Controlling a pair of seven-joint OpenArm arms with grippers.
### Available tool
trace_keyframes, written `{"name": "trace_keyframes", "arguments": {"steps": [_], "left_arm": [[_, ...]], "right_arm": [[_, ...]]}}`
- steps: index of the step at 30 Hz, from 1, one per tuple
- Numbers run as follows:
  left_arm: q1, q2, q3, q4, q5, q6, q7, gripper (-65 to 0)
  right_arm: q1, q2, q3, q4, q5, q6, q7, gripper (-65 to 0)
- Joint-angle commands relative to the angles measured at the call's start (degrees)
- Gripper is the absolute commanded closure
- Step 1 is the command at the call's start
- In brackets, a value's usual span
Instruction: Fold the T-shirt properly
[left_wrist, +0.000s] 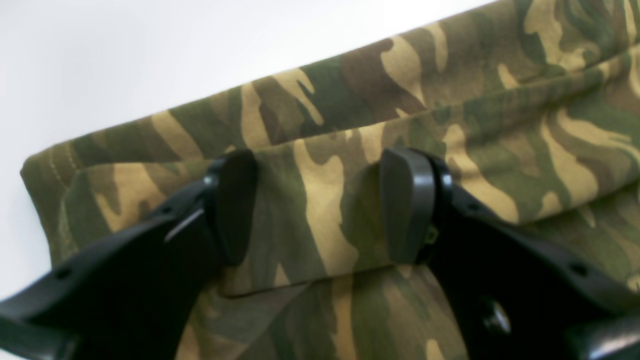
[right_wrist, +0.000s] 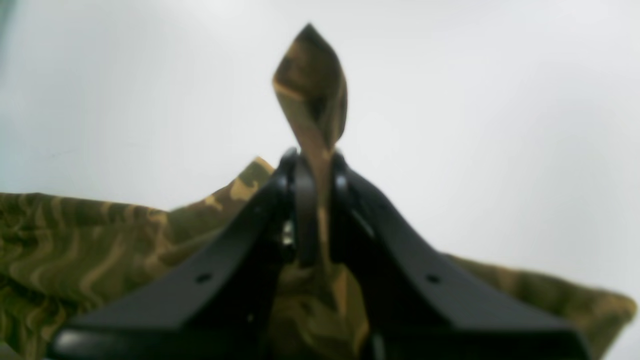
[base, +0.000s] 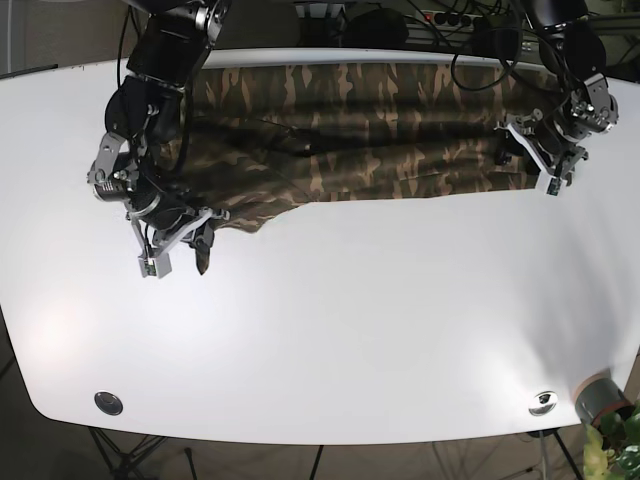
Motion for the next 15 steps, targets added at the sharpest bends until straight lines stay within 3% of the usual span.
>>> {"name": "trace_keyframes", "arguments": {"steps": [1, 15], "left_arm": [[-1.0, -0.9, -0.2, 0.6, -0.3, -0.1, -0.3, -35.8], [-4.0, -2.9, -0.5, -6.7, -0.3, -0.1, -0.3, -35.8]], "right_arm": [[-2.1, 0.3, 0.2, 5.4, 0.8, 0.28, 0.8, -2.4], [-17.0, 0.2, 0.2, 19.5, 0.8, 0.28, 0.8, -2.4]]}}
